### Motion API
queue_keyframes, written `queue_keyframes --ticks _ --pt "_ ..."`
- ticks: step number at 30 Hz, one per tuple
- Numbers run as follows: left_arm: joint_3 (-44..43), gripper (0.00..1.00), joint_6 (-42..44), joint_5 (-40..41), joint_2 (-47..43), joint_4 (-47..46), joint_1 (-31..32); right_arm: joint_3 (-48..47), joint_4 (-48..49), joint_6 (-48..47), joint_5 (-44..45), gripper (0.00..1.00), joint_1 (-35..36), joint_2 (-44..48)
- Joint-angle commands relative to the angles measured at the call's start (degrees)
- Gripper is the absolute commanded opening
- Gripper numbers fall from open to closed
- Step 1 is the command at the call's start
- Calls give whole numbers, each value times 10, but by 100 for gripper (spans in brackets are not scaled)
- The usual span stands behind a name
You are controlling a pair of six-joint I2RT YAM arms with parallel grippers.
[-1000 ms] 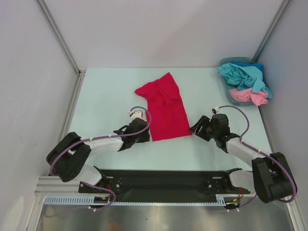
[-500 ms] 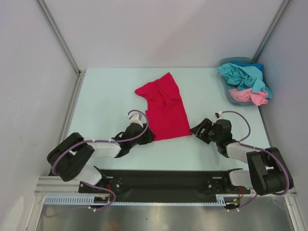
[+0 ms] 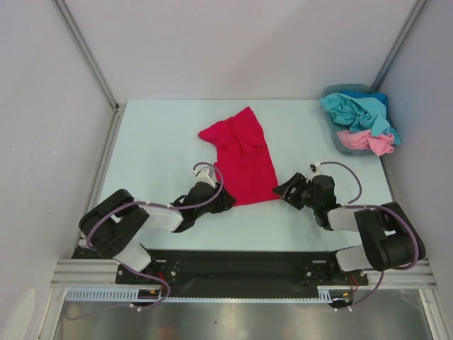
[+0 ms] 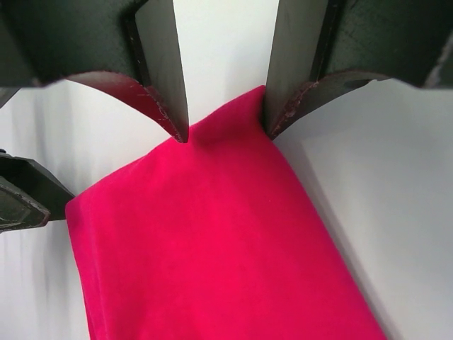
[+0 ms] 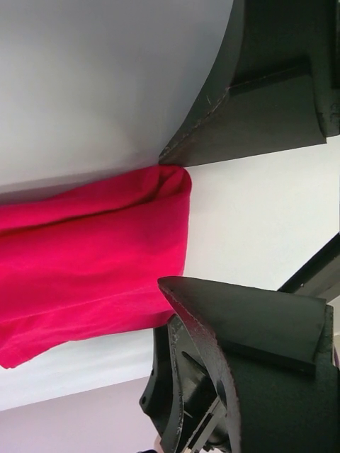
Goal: Fold and stack the t-shirts
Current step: Fold the tshirt
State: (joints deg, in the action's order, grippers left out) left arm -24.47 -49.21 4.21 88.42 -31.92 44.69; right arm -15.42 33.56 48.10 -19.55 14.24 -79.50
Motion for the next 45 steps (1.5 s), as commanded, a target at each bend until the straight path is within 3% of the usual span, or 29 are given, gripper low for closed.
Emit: queue_keyframes --ticks 1,4,7,10,11,13,15,19,22,35,45 --pt "-11 52 -5 -10 13 22 9 -7 1 4 15 67 12 -28" --pt "-13 52 -1 -4 7 31 10 -12 16 10 13 64 20 -49" --pt "-8 51 2 1 -5 42 10 -17 26 14 12 52 30 -62" --pt "-8 50 3 8 -18 63 11 -19 27 15 15 26 35 -65" --pt "-12 50 2 9 -21 72 10 -21 23 15 16 9 38 -65" --pt "-15 45 3 18 -35 96 13 -23 19 16 15 0 39 -64" --pt "-22 39 3 26 -46 124 15 -22 17 16 18 0 43 -61" --pt "-41 13 14 47 -71 174 21 -22 11 20 28 0 59 -51" --pt "-43 6 15 54 -90 190 23 -24 14 30 32 0 74 -51" --pt "-33 0 10 57 -127 216 31 -40 3 53 65 0 153 -49" --pt "-34 0 -32 137 -238 403 60 -25 -47 56 122 0 200 6"
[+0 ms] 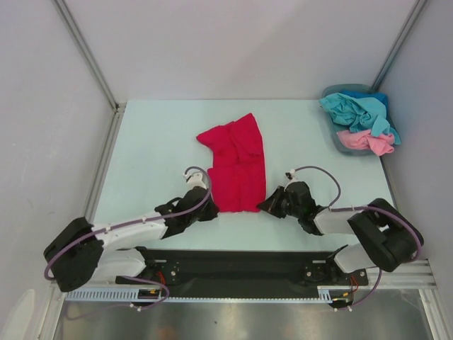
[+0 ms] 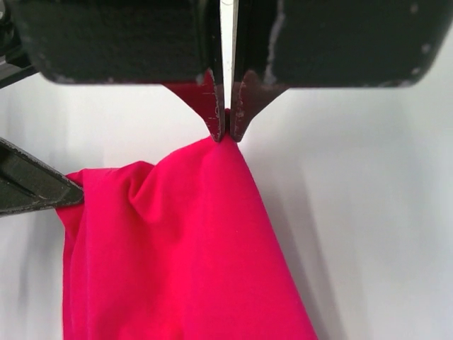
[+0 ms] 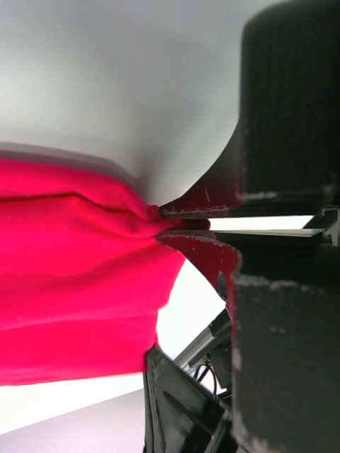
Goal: Fold and stack the t-shirts
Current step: Fold the tshirt
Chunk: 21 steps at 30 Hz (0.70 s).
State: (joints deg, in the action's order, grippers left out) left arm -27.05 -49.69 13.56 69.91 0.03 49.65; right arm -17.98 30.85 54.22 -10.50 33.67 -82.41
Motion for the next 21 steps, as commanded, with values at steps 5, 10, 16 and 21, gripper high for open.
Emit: queue_keyframes --ticks 5,10,16,21 --pt "1 0 -53 119 -135 202 12 7 -82 -31 44 0 -4 94" --pt "8 0 -56 121 -164 223 12 22 -84 -29 27 0 -30 108" --pt "31 0 -70 103 -158 210 12 43 -91 -12 27 0 -17 132" --pt "41 0 -74 97 -183 213 15 60 -113 1 39 0 9 164"
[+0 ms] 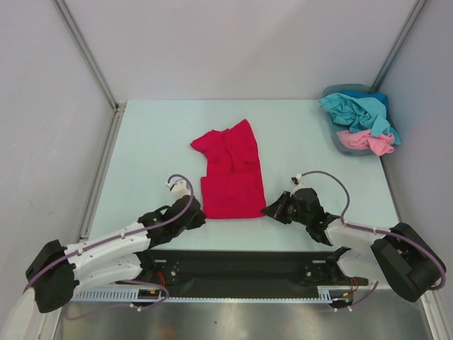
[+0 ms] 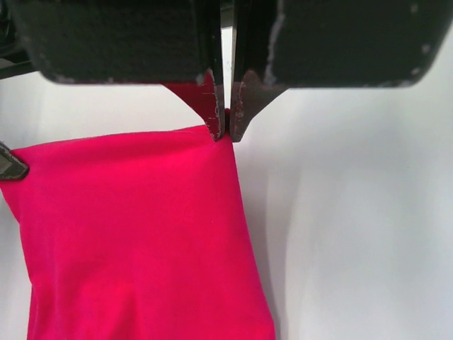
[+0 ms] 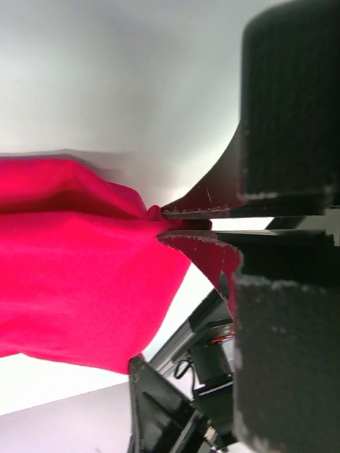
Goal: Fold and stack the t-shirts
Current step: Fold the tshirt
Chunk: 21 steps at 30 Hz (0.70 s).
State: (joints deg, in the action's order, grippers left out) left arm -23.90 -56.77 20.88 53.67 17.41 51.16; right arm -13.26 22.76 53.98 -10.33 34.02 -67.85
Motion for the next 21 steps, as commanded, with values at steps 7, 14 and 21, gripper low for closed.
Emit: queue_keyframes --ticks 7,14,21 --pt "-16 0 -4 40 -32 68 10 -7 -81 -1 53 0 17 66" --pt "-123 0 34 70 -10 92 10 -108 -138 -41 69 0 10 79" --pt "-224 0 80 100 4 115 11 -208 -157 -60 61 0 3 46"
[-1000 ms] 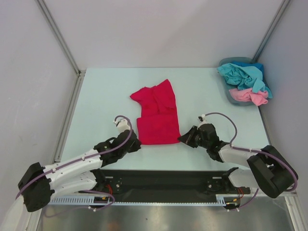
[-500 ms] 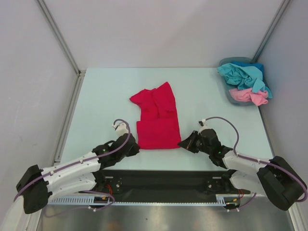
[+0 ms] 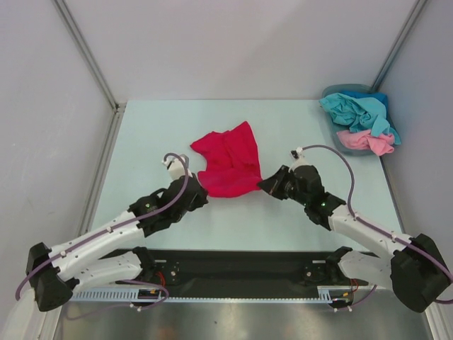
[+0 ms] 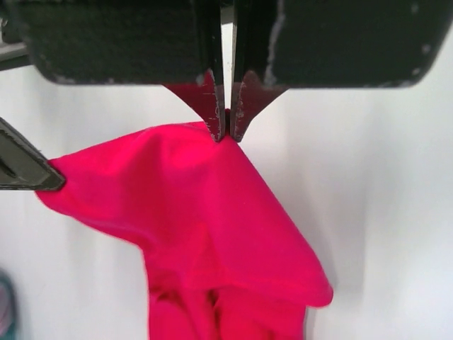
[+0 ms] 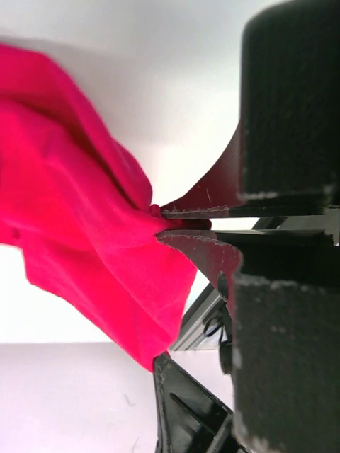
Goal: Fold and stack the t-shirts
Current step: Fold the tshirt
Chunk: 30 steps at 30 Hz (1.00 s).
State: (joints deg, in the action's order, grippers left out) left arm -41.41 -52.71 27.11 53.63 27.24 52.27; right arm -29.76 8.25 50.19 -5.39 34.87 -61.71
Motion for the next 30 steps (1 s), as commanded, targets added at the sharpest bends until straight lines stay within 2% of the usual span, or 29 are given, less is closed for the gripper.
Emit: queue_keyframes --ticks 1,6,12,20,30 --pt "-58 0 44 43 8 18 -1 -52 -11 -24 10 0 -7 -24" --pt "-97 0 80 74 59 8 -15 -98 -1 -33 -8 0 -33 -62" --pt "-105 0 131 16 114 -70 -103 -166 18 -50 -48 0 -89 -136" --pt "-214 0 186 -30 245 -115 -179 -311 11 -70 -85 0 -139 -262" --pt "-328 0 229 -79 394 -141 -255 -447 26 -56 -119 0 -154 -416"
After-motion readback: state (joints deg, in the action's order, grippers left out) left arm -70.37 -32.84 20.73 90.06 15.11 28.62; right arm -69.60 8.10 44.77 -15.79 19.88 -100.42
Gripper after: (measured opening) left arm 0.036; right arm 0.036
